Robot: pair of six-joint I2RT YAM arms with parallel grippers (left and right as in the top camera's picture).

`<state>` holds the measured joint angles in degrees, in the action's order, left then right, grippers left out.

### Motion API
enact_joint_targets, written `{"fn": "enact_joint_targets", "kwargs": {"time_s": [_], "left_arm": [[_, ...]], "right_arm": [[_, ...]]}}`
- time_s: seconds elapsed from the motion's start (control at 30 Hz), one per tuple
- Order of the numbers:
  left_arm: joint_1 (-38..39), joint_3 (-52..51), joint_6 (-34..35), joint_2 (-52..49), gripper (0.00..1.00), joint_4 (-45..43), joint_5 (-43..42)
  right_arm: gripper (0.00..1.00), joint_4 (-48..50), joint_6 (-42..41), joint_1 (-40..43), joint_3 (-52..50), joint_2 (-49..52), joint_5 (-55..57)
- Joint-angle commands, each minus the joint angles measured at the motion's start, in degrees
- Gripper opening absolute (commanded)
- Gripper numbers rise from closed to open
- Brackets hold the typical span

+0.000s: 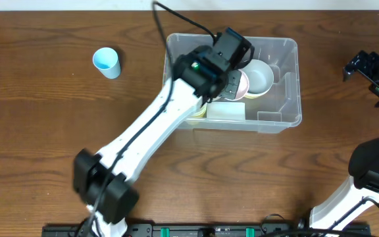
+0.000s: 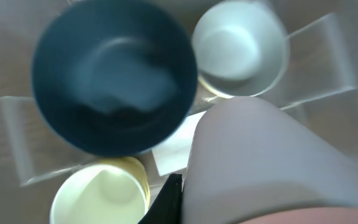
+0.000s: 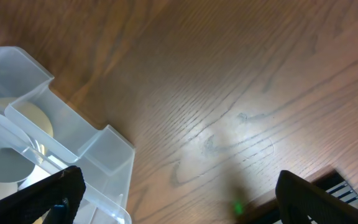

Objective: Pack container
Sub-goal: 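Carry the pink cup right and set it in the container's front middle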

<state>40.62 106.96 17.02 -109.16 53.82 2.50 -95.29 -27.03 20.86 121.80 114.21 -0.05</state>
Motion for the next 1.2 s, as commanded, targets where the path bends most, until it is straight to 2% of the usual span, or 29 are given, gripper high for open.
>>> {"fn": "enact_joint_targets", "kwargs": {"time_s": [0.0, 0.23, 0.73, 1.17], "left_arm": [[-0.3, -0.1, -3.0, -2.6, 0.06, 0.0, 1.6], [-0.3, -0.1, -3.1, -7.6, 0.06, 0.7, 1.6], [-0.3, -0.2, -3.1, -11.6, 0.06, 5.2, 1.2], [-0.3, -0.2, -3.1, -13.7, 0.06, 4.0, 1.1]], "right_arm": [[0.99, -0.1, -1.0, 0.1, 0.0, -0.4, 0.2], [0.99, -0.1, -1.0, 0.1, 0.0, -0.4, 0.2], [0.99, -0.1, -1.0, 0.1, 0.0, -0.4, 0.2], [0.99, -0.1, -1.0, 0.1, 0.0, -0.4, 0.2]]}}
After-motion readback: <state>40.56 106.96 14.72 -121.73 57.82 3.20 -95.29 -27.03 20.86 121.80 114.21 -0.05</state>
